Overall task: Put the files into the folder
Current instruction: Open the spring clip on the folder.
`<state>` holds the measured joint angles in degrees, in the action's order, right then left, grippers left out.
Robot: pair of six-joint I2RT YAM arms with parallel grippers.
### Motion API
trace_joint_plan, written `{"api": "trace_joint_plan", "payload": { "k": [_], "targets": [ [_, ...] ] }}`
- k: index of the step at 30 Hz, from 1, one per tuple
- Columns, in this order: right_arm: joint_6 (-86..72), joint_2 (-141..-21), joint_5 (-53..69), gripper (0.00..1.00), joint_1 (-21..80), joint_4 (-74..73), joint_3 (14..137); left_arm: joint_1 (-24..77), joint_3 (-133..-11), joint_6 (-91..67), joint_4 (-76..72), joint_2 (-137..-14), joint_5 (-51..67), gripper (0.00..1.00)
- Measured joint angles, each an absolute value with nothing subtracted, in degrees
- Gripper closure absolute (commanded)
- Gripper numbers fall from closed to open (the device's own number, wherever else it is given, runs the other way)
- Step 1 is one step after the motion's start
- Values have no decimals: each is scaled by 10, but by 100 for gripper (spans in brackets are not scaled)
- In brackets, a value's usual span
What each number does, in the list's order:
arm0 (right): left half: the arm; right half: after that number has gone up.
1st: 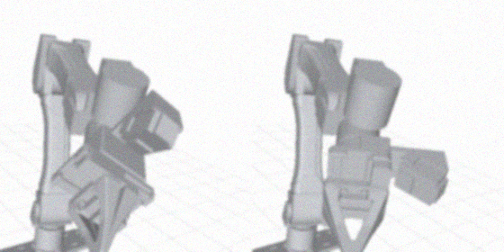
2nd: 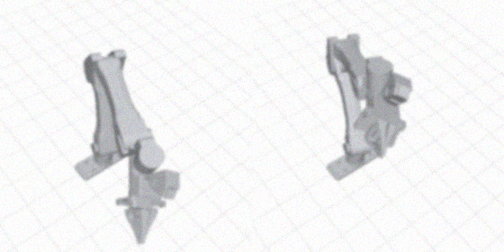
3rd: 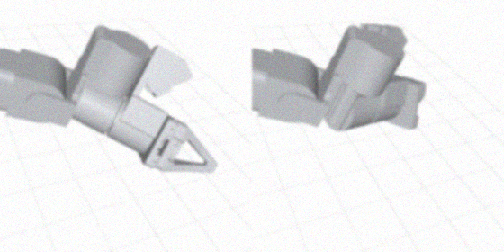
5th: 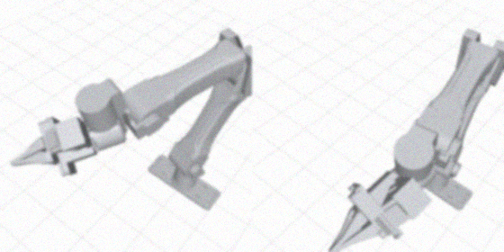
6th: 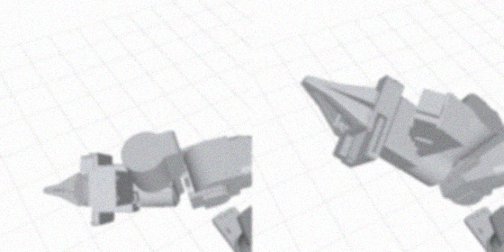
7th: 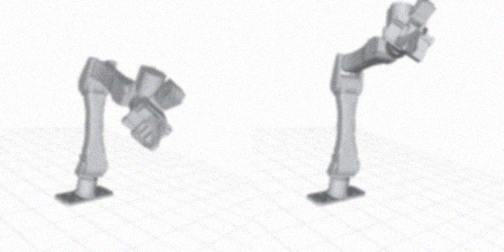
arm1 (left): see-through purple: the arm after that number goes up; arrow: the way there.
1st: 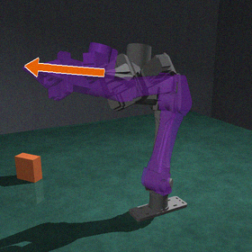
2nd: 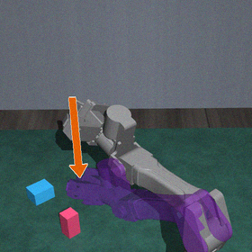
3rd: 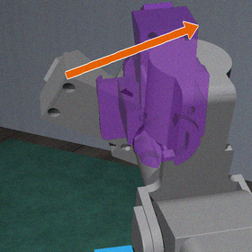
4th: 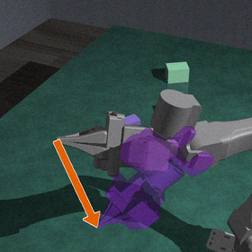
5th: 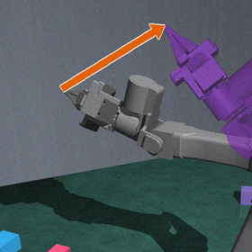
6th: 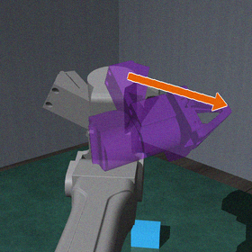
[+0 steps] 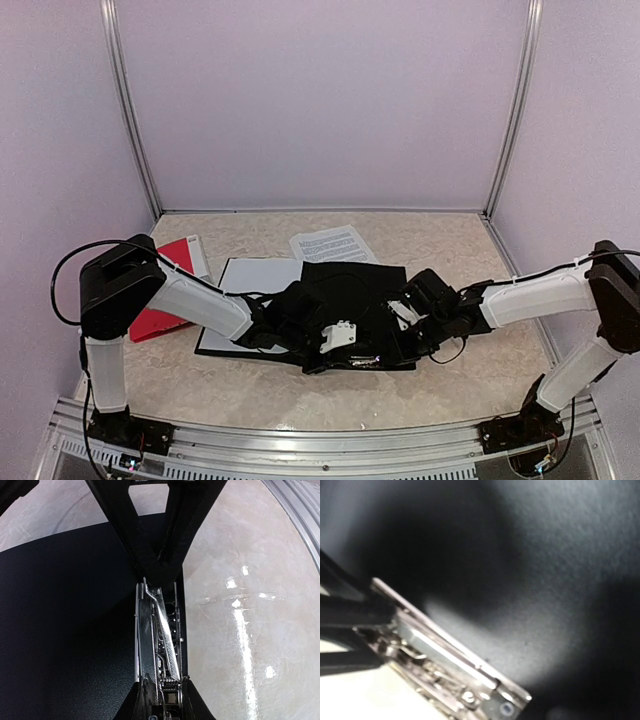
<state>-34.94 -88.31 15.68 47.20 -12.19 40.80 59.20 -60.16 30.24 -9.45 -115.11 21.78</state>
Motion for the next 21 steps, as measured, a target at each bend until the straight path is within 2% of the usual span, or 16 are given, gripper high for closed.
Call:
{"api": "trace_joint_plan", "payload": {
  "k": [8,14,21],
  "targets": [
    [-345,-853,155,100,474,-110,408,592,-604,283,-89,-1151,220,66],
    [-348,-825,151,100,494,-77,408,598,-595,259,-100,-1148,219,45],
    [-356,-808,138,100,507,-69,408,612,-565,238,-126,-1122,204,36]
  ]
}}
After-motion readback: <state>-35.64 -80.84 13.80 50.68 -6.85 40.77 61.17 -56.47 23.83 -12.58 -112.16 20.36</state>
